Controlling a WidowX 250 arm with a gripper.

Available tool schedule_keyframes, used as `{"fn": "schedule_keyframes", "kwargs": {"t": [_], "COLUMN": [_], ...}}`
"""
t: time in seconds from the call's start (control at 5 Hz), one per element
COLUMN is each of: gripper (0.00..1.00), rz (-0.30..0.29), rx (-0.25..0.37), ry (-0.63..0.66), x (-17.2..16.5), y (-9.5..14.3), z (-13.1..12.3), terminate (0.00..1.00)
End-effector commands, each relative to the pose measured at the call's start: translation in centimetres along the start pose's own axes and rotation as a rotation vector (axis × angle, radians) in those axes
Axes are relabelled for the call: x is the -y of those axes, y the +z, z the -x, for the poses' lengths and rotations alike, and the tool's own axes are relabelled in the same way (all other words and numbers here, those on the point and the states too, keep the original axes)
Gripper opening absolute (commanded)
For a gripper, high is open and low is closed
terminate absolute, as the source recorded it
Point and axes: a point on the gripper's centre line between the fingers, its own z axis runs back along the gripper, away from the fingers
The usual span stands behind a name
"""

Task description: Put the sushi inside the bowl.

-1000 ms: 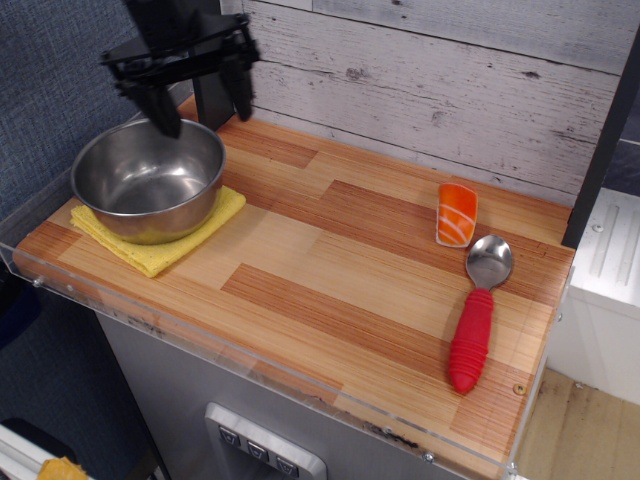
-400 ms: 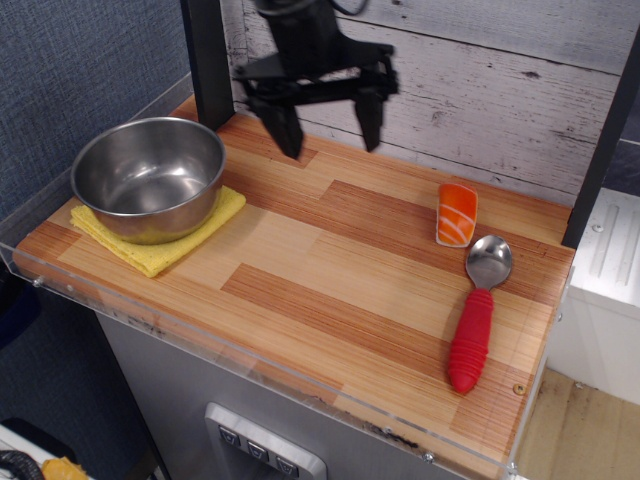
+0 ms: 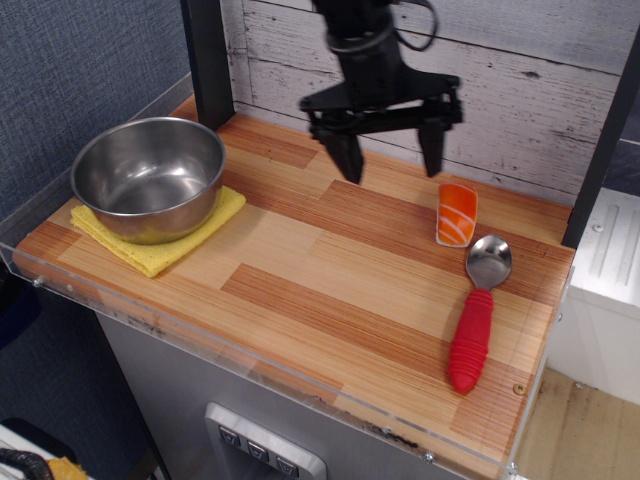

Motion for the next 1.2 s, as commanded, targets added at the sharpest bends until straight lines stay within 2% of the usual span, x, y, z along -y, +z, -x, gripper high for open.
{"fn": "schedule_keyframes", "kwargs": {"t": [0.0,0.4,0.8,1.0], "gripper": [1.00,1.00,1.00,0.00], "rz": [0.010,-0.026,-0.063,-0.096], "rx": [0.025,0.001,-0.020,-0.017], "ry": [-0.055,-0.084,-0.073,-0.030], "x": [3.1,4.5,3.5,2.6], "y": [-0.8,-3.8,-5.1,-5.3], "z": [-1.2,-2.1,-2.7,-2.6], "terminate": [0.00,0.00,0.00,0.00]}}
